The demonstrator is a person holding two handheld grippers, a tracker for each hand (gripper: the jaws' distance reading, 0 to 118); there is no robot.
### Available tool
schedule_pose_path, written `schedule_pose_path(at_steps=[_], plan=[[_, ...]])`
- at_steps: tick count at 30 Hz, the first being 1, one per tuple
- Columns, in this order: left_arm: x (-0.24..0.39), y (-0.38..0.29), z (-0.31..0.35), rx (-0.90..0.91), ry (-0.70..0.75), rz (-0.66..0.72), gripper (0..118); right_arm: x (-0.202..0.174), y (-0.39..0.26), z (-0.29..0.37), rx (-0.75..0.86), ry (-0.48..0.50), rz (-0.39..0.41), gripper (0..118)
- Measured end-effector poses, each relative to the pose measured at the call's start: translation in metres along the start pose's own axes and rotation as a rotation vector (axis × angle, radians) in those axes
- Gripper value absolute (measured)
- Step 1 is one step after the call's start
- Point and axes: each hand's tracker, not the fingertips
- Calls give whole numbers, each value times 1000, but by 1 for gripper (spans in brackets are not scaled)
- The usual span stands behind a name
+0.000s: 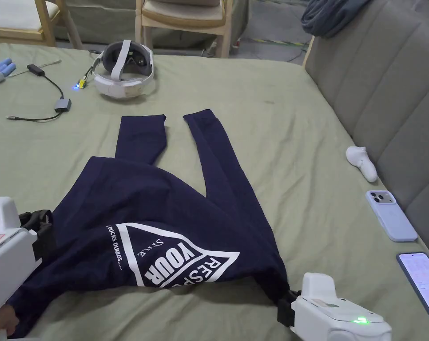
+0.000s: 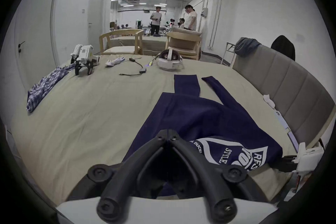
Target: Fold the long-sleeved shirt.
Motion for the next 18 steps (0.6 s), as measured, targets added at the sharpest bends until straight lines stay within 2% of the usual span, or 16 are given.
schedule_pose_path(at_steps=[2, 7, 8, 9, 10, 11, 12, 16, 18], plan=[[1, 3, -5, -8, 2, -4, 3, 7, 4, 5, 51, 59, -51, 1], [5, 30, -41, -44, -34, -38, 16, 35, 17, 3, 80, 107, -35, 1], [5, 41, -54, -55, -50, -39, 31, 29, 21, 12, 99, 95, -4, 1], [3, 54, -75, -70, -57, -52, 61, 29, 25, 14, 105, 92, 0, 1], [2, 65, -93, -97, -68, -71, 101, 31, 28, 14, 108, 92, -1, 1], [0, 78, -112, -73, -108, -52, 111, 34, 32, 14, 112, 97, -3, 1], [-1, 94, -136, -98, -85, -86, 108, 39, 36, 10, 113, 106, -12, 1], [-3, 133, -228, -258, -19, -89, 109, 37, 46, 4, 118, 103, 6, 1], [2, 138, -250, -328, -65, -49, 99, 36, 48, 1, 114, 106, 8, 1]])
